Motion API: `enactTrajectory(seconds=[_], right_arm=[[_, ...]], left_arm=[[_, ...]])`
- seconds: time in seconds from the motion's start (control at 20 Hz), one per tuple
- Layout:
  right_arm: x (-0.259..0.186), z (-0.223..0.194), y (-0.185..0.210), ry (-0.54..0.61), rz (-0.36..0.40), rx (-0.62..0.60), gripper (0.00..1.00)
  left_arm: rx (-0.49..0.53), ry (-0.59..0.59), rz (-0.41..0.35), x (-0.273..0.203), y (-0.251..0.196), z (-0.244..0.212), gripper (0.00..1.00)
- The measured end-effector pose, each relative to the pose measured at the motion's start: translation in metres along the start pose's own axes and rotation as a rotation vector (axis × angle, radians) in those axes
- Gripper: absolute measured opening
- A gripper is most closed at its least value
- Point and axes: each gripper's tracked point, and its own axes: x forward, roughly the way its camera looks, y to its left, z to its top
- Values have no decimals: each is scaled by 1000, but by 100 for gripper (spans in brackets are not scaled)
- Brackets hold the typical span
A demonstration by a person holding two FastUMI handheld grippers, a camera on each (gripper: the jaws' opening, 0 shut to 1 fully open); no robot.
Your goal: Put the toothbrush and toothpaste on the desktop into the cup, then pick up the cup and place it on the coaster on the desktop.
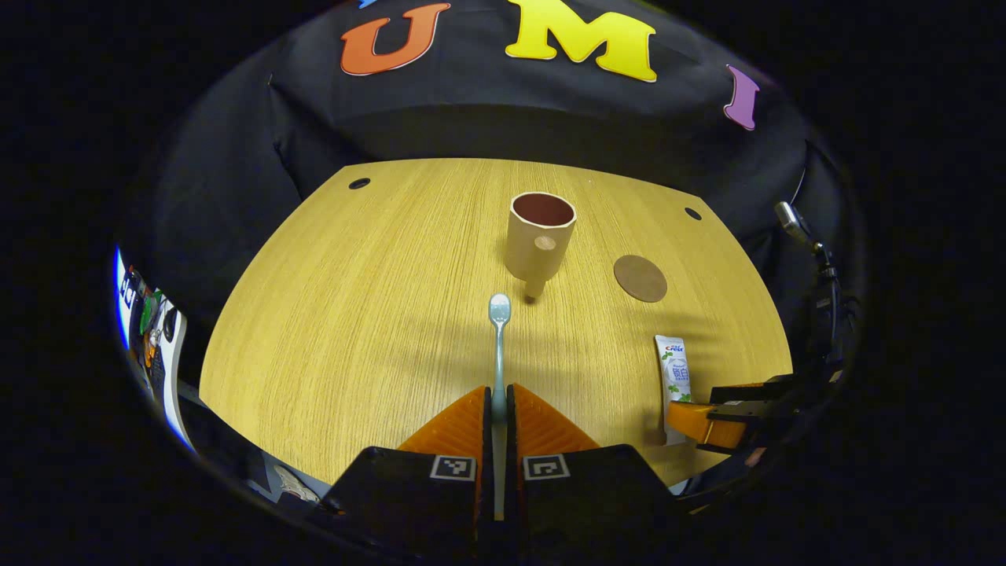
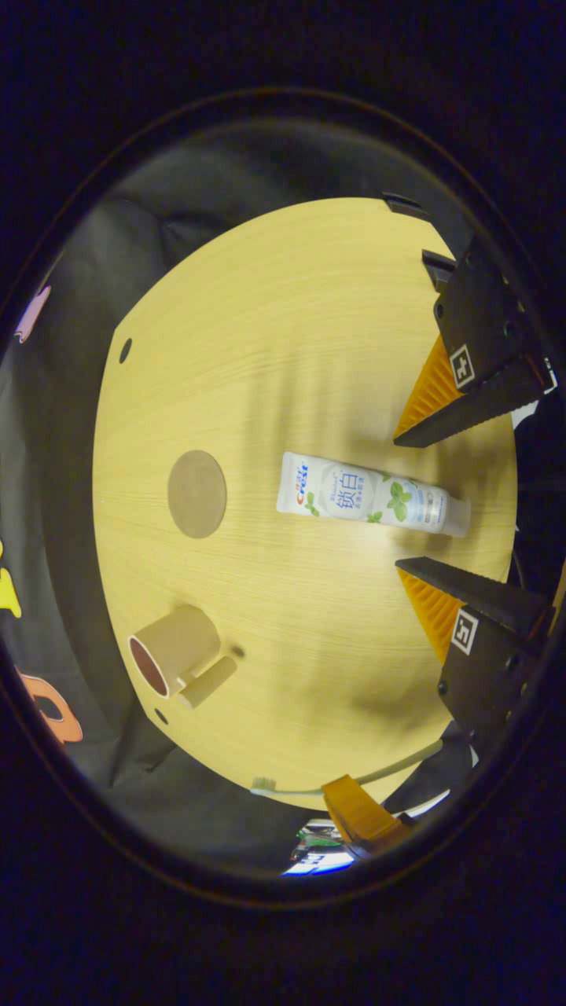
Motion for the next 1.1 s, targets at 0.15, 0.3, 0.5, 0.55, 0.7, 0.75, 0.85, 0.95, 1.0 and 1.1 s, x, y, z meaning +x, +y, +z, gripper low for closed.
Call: enactTrajectory(seconds=[0.15,0.3,0.5,0.55,0.7,0.75,0.85,0.95,1.0,1.1], right_arm=[[8,-3,5,46,6,15,80],[18,1,1,56,-25,18,65],[28,-3,-5,114,-42,70,65],[28,0,-4,107,-38,87,56],[27,2,-5,102,-22,85,45],[27,4,-4,104,-21,91,42],[26,4,-3,98,-3,82,37],[20,12,-6,62,14,65,39],[16,16,-5,37,20,55,37],[1,27,-4,-17,29,35,37]], left_arm=[[1,-36,-16,-10,-1,17,8],[-19,-80,-26,-21,-3,37,8],[-26,-115,-16,-27,4,62,8],[-34,-116,-17,-28,5,68,8],[-40,-137,-13,-29,7,88,8],[-40,-146,-13,-27,8,96,8],[-37,-164,-20,-21,7,110,8],[-29,-191,-25,-15,9,126,11],[-27,-207,-26,-15,9,132,8],[-28,-247,-43,-13,3,152,8]])
